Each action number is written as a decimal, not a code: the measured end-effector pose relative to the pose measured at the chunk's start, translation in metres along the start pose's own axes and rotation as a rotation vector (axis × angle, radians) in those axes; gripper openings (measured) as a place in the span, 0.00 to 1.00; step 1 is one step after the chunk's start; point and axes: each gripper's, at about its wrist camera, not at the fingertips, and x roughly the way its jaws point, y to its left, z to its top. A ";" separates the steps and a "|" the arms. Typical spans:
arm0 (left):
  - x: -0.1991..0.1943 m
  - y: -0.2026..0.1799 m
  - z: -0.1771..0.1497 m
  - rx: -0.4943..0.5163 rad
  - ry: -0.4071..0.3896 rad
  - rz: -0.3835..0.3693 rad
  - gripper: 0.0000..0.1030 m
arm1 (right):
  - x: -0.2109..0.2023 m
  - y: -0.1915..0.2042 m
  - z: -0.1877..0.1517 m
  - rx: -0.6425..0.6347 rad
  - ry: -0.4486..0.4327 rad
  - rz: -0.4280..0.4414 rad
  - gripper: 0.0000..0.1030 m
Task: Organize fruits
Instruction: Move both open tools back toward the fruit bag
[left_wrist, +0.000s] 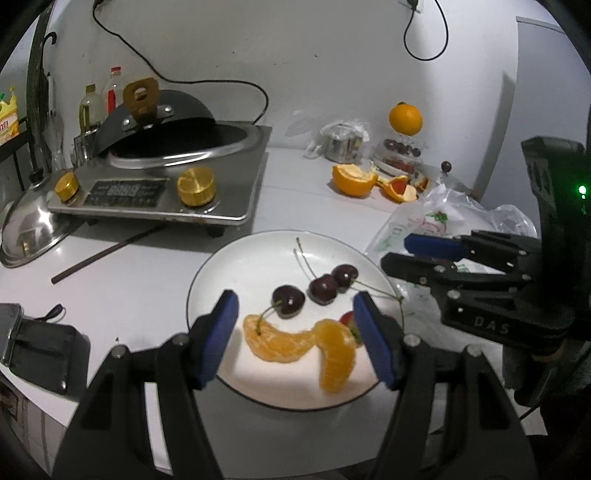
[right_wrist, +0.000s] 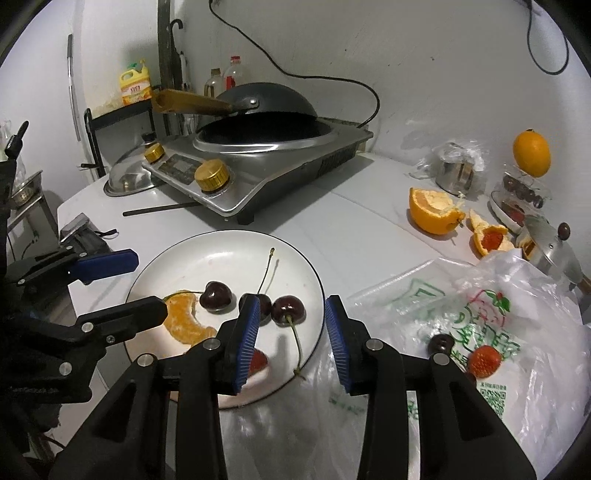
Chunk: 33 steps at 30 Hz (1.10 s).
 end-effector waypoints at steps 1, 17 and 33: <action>0.000 -0.002 -0.001 0.001 0.001 0.001 0.64 | -0.003 -0.002 -0.002 0.002 -0.003 -0.003 0.38; 0.006 -0.057 -0.005 0.051 0.032 -0.022 0.64 | -0.045 -0.043 -0.037 0.075 -0.034 -0.041 0.38; 0.016 -0.106 -0.007 0.120 0.061 -0.065 0.64 | -0.067 -0.101 -0.074 0.176 -0.029 -0.132 0.38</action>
